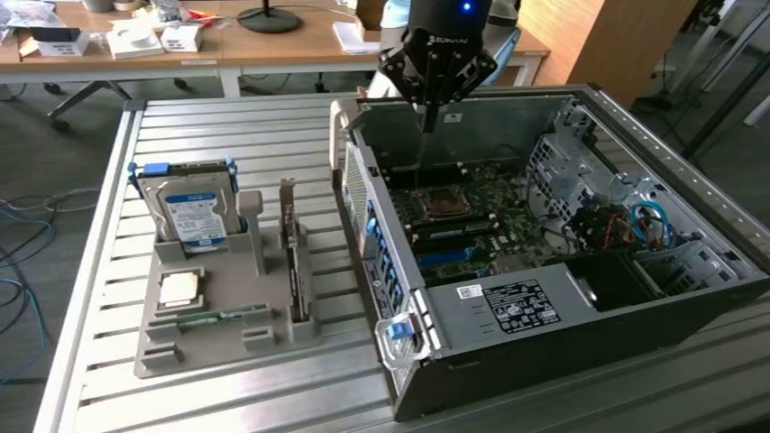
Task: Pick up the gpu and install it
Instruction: 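Reach for the gpu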
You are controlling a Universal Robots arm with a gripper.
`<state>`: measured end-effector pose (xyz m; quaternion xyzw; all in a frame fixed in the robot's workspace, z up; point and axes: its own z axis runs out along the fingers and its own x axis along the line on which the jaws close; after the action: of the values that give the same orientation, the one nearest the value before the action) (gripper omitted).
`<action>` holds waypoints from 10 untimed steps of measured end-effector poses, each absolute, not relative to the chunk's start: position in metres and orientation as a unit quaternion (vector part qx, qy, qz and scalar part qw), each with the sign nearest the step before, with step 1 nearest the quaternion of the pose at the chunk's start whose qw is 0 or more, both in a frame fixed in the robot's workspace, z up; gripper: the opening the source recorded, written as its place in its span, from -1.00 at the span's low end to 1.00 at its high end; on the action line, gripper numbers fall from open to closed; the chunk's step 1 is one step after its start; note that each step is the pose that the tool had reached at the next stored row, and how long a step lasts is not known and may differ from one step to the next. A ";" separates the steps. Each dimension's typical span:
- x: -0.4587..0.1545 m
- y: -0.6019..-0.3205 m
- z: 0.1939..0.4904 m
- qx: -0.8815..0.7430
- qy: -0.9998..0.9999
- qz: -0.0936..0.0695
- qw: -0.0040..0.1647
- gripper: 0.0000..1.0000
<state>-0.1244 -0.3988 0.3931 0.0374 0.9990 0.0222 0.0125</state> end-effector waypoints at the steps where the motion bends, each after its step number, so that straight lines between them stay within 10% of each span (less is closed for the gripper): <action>1: -0.126 -0.399 0.393 0.037 0.999 0.022 0.012 -0.79; 10: -0.149 -0.399 0.393 0.037 0.999 0.022 0.013 -0.79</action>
<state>-0.1491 -0.3987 0.3925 0.0374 0.9990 0.0221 0.0125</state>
